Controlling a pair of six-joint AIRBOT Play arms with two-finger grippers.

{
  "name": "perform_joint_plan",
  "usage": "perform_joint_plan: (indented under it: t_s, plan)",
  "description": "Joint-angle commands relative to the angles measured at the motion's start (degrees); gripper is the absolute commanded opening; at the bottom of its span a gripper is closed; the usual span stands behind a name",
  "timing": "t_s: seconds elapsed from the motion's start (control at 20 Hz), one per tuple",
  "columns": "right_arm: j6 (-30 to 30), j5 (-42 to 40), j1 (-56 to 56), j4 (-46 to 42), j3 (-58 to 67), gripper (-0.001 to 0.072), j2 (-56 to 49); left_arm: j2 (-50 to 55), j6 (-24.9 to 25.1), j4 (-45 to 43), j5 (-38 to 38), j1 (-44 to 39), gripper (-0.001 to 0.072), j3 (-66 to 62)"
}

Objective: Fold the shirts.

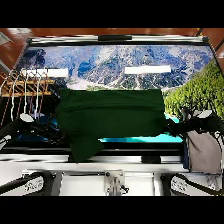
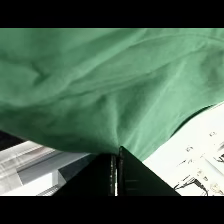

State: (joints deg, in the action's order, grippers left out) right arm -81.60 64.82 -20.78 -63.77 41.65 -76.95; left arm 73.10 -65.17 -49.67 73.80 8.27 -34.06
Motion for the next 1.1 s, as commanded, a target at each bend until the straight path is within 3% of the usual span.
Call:
perform_joint_plan:
  t_s: [0.0,0.1,0.4,0.75,1.05]
  plan:
    - [0.1,0.0,0.7,-3.1,1.8,0.0072,-0.2,0.0,0.0,0.0,0.9,0.0,0.0037,-1.7]
    - [3.4,3.9,0.7,-2.7,5.4,0.0071,0.3,-0.1,0.7,0.0,2.4,0.0,0.0037,-4.6]
    - [2.8,4.5,4.2,-1.4,20.5,0.0070,-0.7,2.4,-3.6,0.0,6.6,0.0,0.0036,-27.9]
    - [-4.2,-2.5,12.6,-6.4,37.3,0.0070,-15.8,27.0,-9.9,0.0,11.4,0.0,0.0037,-57.5]
    - [-6.3,-9.4,13.5,-7.2,43.5,0.0071,-22.9,39.7,-12.6,0.0,11.6,0.3,0.0037,-68.1]
